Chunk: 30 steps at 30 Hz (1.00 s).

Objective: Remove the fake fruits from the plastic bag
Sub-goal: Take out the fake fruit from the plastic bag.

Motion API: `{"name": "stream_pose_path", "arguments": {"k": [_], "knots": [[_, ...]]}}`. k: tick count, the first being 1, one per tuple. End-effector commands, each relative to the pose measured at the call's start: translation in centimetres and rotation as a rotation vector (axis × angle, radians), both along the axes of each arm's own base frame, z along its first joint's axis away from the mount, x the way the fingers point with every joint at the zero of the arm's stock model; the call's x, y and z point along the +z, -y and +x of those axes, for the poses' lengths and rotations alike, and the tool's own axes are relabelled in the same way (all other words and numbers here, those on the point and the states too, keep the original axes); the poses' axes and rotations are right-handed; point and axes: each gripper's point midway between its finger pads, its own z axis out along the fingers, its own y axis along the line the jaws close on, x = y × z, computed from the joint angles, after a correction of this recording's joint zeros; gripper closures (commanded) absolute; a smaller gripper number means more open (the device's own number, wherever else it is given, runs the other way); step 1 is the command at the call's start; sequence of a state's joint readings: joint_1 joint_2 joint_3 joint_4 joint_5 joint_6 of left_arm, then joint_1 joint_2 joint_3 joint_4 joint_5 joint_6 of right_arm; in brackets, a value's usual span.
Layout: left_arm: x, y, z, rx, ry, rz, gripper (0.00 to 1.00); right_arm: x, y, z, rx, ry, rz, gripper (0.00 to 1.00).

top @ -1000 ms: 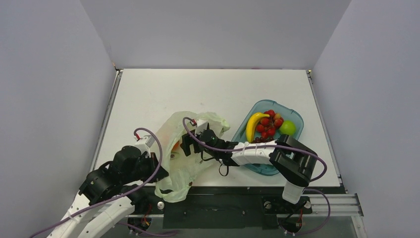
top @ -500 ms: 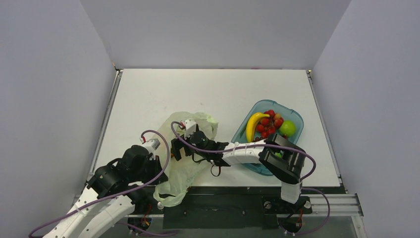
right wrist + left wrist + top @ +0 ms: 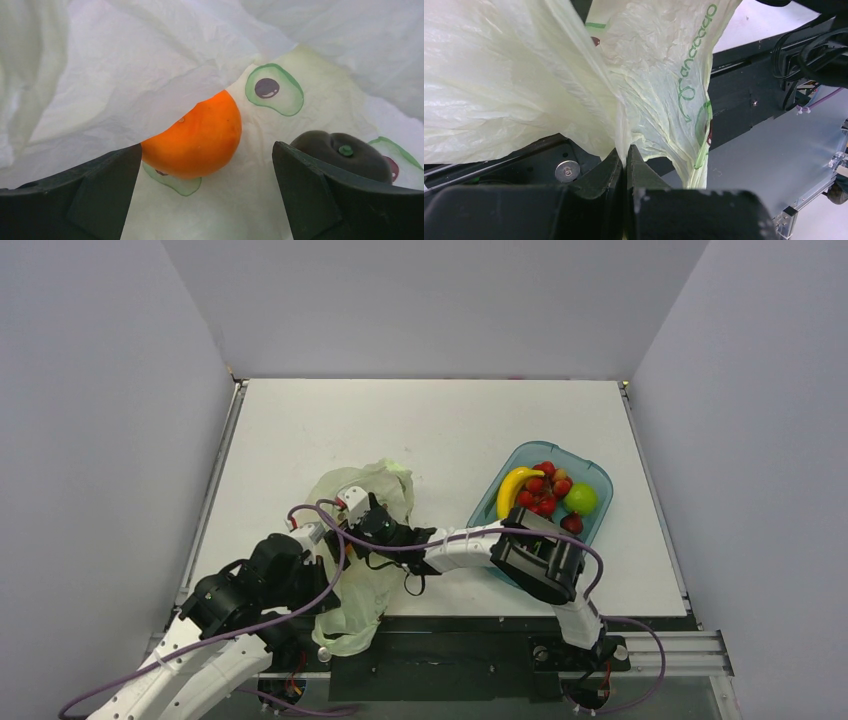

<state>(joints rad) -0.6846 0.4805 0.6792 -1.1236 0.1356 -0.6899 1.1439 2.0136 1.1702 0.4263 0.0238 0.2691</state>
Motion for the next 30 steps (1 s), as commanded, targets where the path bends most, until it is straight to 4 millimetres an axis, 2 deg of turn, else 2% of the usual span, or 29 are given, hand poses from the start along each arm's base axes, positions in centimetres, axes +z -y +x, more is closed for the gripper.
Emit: {"name": "stream_pose_path", "arguments": {"k": [1, 3, 6, 7, 10, 18, 19, 20, 21, 22, 23, 24, 27, 29, 30], "knots": [[1.0, 0.6, 0.7, -0.024, 0.045, -0.021, 1.0, 0.7, -1.6, 0.1, 0.036, 0.081, -0.015, 0.0], [1.3, 0.6, 0.9, -0.021, 0.05, -0.022, 1.0, 0.4, -1.3, 0.7, 0.0, 0.086, -0.023, 0.0], [1.8, 0.8, 1.0, -0.018, 0.06, -0.03, 1.0, 0.0, 0.6, 2.4, -0.136, 0.103, -0.048, 0.01], [1.8, 0.8, 1.1, -0.015, 0.061, -0.032, 1.0, -0.2, 1.3, 2.5, -0.141, 0.101, -0.05, 0.01], [1.7, 1.1, 1.1, -0.013, 0.057, -0.046, 1.0, -0.1, 1.2, 2.5, -0.107, 0.085, -0.045, 0.01], [1.6, 1.7, 1.3, -0.019, 0.053, -0.074, 1.0, 0.7, -2.5, -0.8, 0.069, 0.045, 0.079, 0.0], [1.6, 1.7, 1.3, -0.018, 0.058, -0.079, 1.0, 1.2, -3.0, -0.6, 0.062, 0.046, 0.095, 0.0], [1.7, 1.8, 1.3, -0.019, 0.062, -0.083, 1.0, 0.5, -3.3, -0.7, 0.055, 0.03, 0.09, 0.0], [1.7, 1.9, 1.3, -0.02, 0.06, -0.085, 1.0, 1.0, -4.0, -0.3, 0.049, 0.03, 0.107, 0.0], [1.8, 1.9, 1.3, -0.022, 0.058, -0.09, 1.0, -0.1, -4.2, -0.1, 0.037, 0.027, 0.087, 0.0], [1.7, 2.0, 1.3, -0.022, 0.055, -0.09, 1.0, 0.3, -4.6, 0.7, 0.001, 0.044, 0.094, 0.0], [1.7, 2.1, 1.3, -0.025, 0.055, -0.094, 1.0, -1.0, -4.8, 0.9, -0.01, 0.042, 0.068, 0.0], [1.6, 2.2, 1.3, -0.027, 0.052, -0.1, 1.0, -1.4, -5.2, 2.3, -0.089, 0.076, 0.052, 0.01], [1.6, 2.1, 1.2, -0.027, 0.05, -0.097, 1.0, -1.3, -5.2, 3.0, -0.126, 0.097, 0.043, 0.04], [1.6, 2.1, 1.2, -0.026, 0.05, -0.098, 1.0, -1.1, -5.1, 3.3, -0.139, 0.105, 0.045, 0.1]]}}
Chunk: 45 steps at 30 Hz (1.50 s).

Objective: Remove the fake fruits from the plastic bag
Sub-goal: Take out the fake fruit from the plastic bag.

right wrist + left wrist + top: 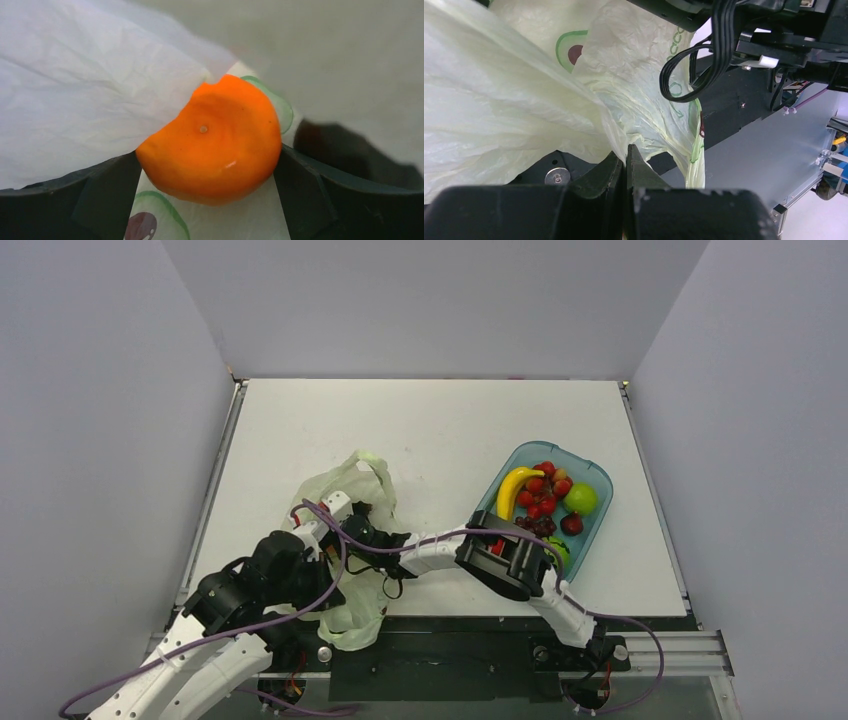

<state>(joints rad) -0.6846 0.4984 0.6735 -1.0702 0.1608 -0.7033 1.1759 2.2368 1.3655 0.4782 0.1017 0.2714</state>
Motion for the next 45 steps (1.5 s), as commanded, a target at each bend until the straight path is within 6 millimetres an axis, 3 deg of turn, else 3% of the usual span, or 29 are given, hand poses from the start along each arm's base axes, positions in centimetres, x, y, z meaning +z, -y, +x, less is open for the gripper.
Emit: {"name": "stream_pose_path", "arguments": {"k": [1, 5, 7, 8, 9, 10, 11, 12, 13, 15, 21, 26, 31, 39, 42, 43, 45], "knots": [[1.1, 1.0, 0.7, -0.017, 0.047, -0.056, 1.0, 2.2, -0.4, 1.9, -0.098, 0.077, 0.035, 0.12], [1.1, 0.9, 0.7, -0.015, 0.051, -0.055, 1.0, 3.7, -0.2, 1.5, -0.075, 0.086, 0.046, 0.34], [1.2, 0.8, 0.9, -0.005, 0.06, -0.053, 1.0, 5.4, 0.0, 1.2, -0.066, 0.092, 0.067, 0.55], [1.2, 0.8, 0.9, 0.001, 0.062, -0.054, 1.0, 5.1, 0.6, 1.1, -0.073, 0.09, 0.057, 0.59], [1.3, 0.8, 1.0, 0.006, 0.066, -0.052, 1.0, 6.4, 1.0, 1.2, -0.085, 0.098, 0.076, 0.64], [1.5, 0.8, 1.1, 0.01, 0.069, -0.053, 1.0, 6.0, 1.9, 1.2, -0.108, 0.096, 0.061, 0.66], [1.5, 0.6, 1.2, 0.018, 0.071, -0.046, 1.0, 7.2, 2.5, 1.4, -0.124, 0.102, 0.072, 0.68], [1.9, 0.6, 1.4, 0.025, 0.078, -0.046, 1.0, 6.5, 3.5, 1.5, -0.145, 0.096, 0.049, 0.7], [2.2, 0.3, 1.7, 0.042, 0.092, -0.036, 1.0, 7.5, 4.2, 1.7, -0.16, 0.099, 0.055, 0.72], [2.8, -0.1, 2.2, 0.067, 0.114, -0.021, 1.0, 7.2, 6.1, 1.7, -0.18, 0.087, 0.027, 0.77], [4.0, -0.8, 4.0, 0.114, 0.193, 0.018, 1.0, 7.5, 9.9, 0.8, -0.178, 0.035, 0.002, 0.86], [3.7, -1.1, 4.7, 0.127, 0.206, 0.056, 1.0, 8.5, 11.3, -0.6, -0.118, 0.005, -0.018, 0.93], [3.7, -0.7, 4.3, 0.1, 0.205, 0.038, 1.0, 11.6, 13.1, -2.3, -0.09, -0.01, 0.037, 0.95], [4.1, -0.6, 4.3, 0.105, 0.235, 0.002, 1.0, 17.6, 17.6, -4.6, -0.037, 0.029, 0.18, 1.0], [5.3, -0.3, 4.6, 0.124, 0.244, -0.029, 1.0, 19.8, 20.5, -4.6, -0.093, 0.075, 0.192, 1.0], [5.7, -0.1, 4.8, 0.127, 0.251, -0.038, 1.0, 19.2, 21.6, -4.3, -0.126, 0.069, 0.156, 1.0], [6.7, -0.2, 5.3, 0.133, 0.286, -0.038, 1.0, 19.9, 24.6, -3.2, -0.237, 0.092, 0.156, 1.0]]}}
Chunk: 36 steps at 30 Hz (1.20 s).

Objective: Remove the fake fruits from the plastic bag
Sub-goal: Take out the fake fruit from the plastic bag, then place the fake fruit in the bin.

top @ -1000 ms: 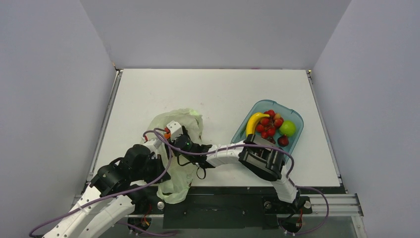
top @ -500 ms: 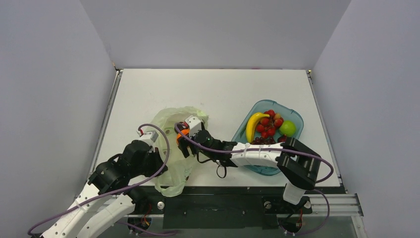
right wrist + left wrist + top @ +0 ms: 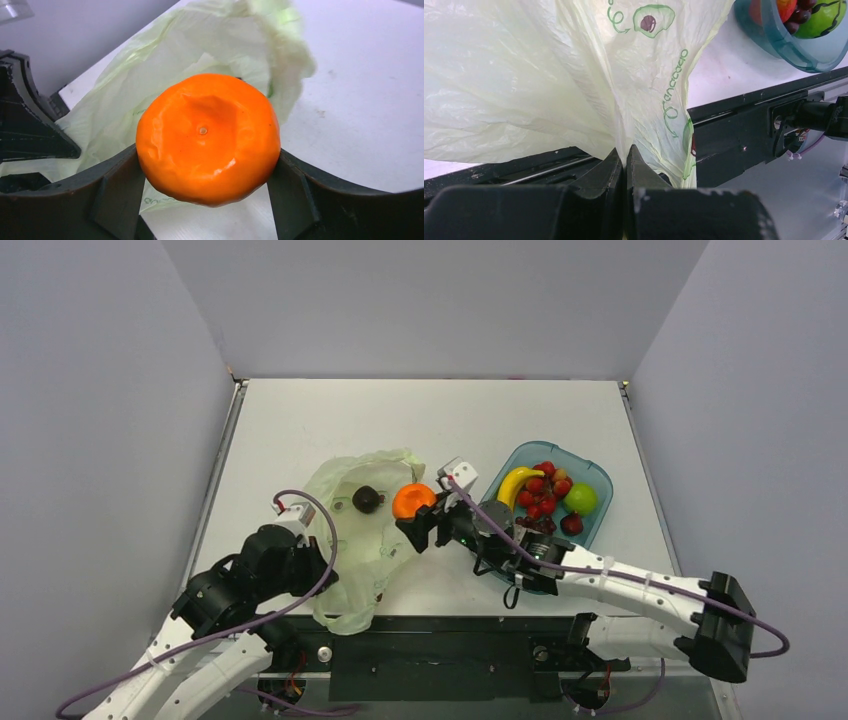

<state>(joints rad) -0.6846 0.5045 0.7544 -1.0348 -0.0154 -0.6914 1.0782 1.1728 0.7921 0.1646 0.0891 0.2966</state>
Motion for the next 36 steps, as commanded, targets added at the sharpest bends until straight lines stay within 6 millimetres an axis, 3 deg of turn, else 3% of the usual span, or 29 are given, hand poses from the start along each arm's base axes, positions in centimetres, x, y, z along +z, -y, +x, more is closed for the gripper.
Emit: {"name": "stream_pose_path", "arguments": {"k": [1, 6, 15, 21, 27, 29, 31, 33, 36], "knots": [[4.3, 0.9, 2.1, 0.018, 0.133, -0.067, 1.0, 1.3, 6.2, 1.7, -0.214, 0.031, -0.003, 1.0], [4.6, 0.9, 3.3, -0.006, 0.18, -0.013, 1.0, -0.3, 14.6, 3.8, -0.515, -0.011, -0.026, 1.0], [3.1, 1.7, 3.4, -0.071, 0.162, 0.019, 1.0, -5.7, 25.0, 4.9, -0.905, -0.23, -0.041, 1.0], [3.3, 1.9, 3.3, -0.092, 0.188, -0.004, 1.0, -9.2, 30.9, 4.9, -1.136, -0.352, -0.04, 1.0], [3.4, 2.2, 3.1, -0.107, 0.194, -0.021, 1.0, -11.3, 33.5, 5.1, -1.199, -0.447, -0.014, 0.98], [3.5, 2.2, 3.1, -0.111, 0.197, -0.023, 1.0, -11.7, 33.5, 5.2, -1.188, -0.463, -0.021, 0.89], [3.4, 2.2, 3.1, -0.111, 0.198, -0.023, 1.0, -11.9, 33.3, 5.3, -1.171, -0.47, -0.026, 0.72], [3.5, 2.3, 2.9, -0.12, 0.194, -0.029, 1.0, -12.2, 33.1, 5.3, -1.159, -0.474, -0.028, 0.45], [3.5, 2.6, 2.6, -0.134, 0.19, -0.042, 1.0, -12.2, 32.9, 5.4, -1.144, -0.465, -0.019, 0.32]]}}
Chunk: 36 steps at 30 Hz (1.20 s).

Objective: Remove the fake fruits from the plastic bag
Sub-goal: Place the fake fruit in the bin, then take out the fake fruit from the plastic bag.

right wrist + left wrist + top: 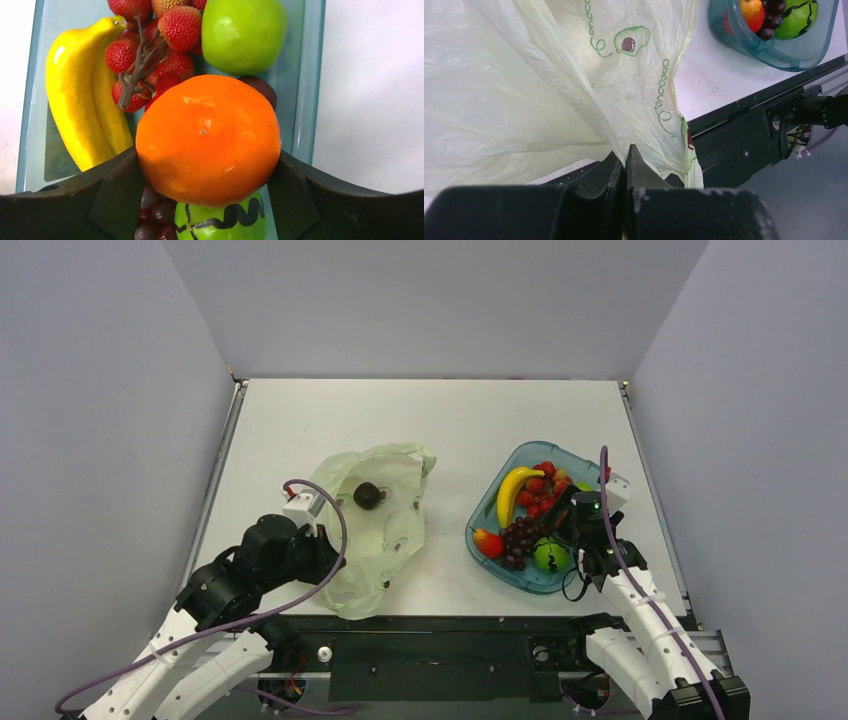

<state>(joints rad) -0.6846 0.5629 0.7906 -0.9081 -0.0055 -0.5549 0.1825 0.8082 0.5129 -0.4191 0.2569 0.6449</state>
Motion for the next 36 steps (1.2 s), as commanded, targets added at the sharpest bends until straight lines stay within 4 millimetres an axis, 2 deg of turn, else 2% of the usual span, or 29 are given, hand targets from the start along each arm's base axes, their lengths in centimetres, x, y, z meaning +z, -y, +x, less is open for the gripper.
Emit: {"name": "stream_pose_path", "arguments": {"k": [1, 5, 9, 17, 20, 22, 24, 27, 28, 29, 30, 31, 32, 33, 34, 35, 36], "knots": [[1.2, 1.1, 0.2, -0.045, 0.044, -0.055, 1.0, 0.5, -0.7, 0.7, 0.035, 0.04, 0.028, 0.28], [1.2, 1.2, -0.5, -0.055, -0.004, -0.053, 1.0, 1.3, -1.1, 1.0, 0.07, 0.059, 0.025, 0.17], [0.1, 1.1, -1.3, -0.058, -0.081, -0.024, 1.0, 2.5, -1.4, 1.3, 0.102, 0.105, 0.024, 0.12], [-2.1, 1.6, -3.0, -0.093, -0.193, -0.039, 1.0, 3.5, -1.4, 1.2, 0.106, 0.131, -0.002, 0.08], [-2.1, 1.3, -3.3, -0.089, -0.182, -0.048, 1.0, 4.8, -2.8, 1.5, 0.162, 0.169, -0.013, 0.09], [-1.9, 1.3, -3.3, -0.092, -0.175, -0.056, 1.0, 6.1, -4.6, 1.8, 0.227, 0.211, -0.017, 0.1], [-1.9, 1.4, -3.4, -0.097, -0.175, -0.054, 1.0, 7.8, -7.4, 1.9, 0.328, 0.27, -0.005, 0.11], [-2.1, 1.5, -3.4, -0.102, -0.18, -0.052, 1.0, 10.5, -13.4, 1.4, 0.534, 0.379, 0.059, 0.12], [-2.1, 1.5, -3.4, -0.101, -0.181, -0.052, 1.0, 10.9, -14.8, 1.2, 0.581, 0.392, 0.072, 0.13], [-2.2, 1.5, -3.3, -0.1, -0.186, -0.048, 1.0, 12.0, -17.3, 0.4, 0.657, 0.432, 0.101, 0.13], [-2.2, 1.4, -3.4, -0.1, -0.189, -0.046, 1.0, 12.1, -18.7, 0.2, 0.693, 0.434, 0.105, 0.14], [-2.2, 1.4, -3.4, -0.099, -0.191, -0.045, 1.0, 13.4, -21.0, -0.7, 0.758, 0.476, 0.136, 0.14], [-2.2, 1.4, -3.4, -0.098, -0.188, -0.045, 1.0, 13.2, -23.0, -1.5, 0.814, 0.468, 0.135, 0.14], [-2.2, 1.4, -3.3, -0.096, -0.186, -0.046, 1.0, 14.5, -24.1, -1.6, 0.828, 0.504, 0.147, 0.14], [-2.1, 1.4, -3.3, -0.095, -0.184, -0.049, 1.0, 13.8, -25.4, -1.8, 0.863, 0.485, 0.123, 0.14], [-2.1, 1.4, -3.3, -0.093, -0.181, -0.053, 1.0, 15.0, -27.3, -2.6, 0.91, 0.512, 0.137, 0.15], [-2.1, 1.4, -3.3, -0.093, -0.18, -0.054, 1.0, 14.1, -29.1, -3.4, 0.969, 0.491, 0.108, 0.15]]}}
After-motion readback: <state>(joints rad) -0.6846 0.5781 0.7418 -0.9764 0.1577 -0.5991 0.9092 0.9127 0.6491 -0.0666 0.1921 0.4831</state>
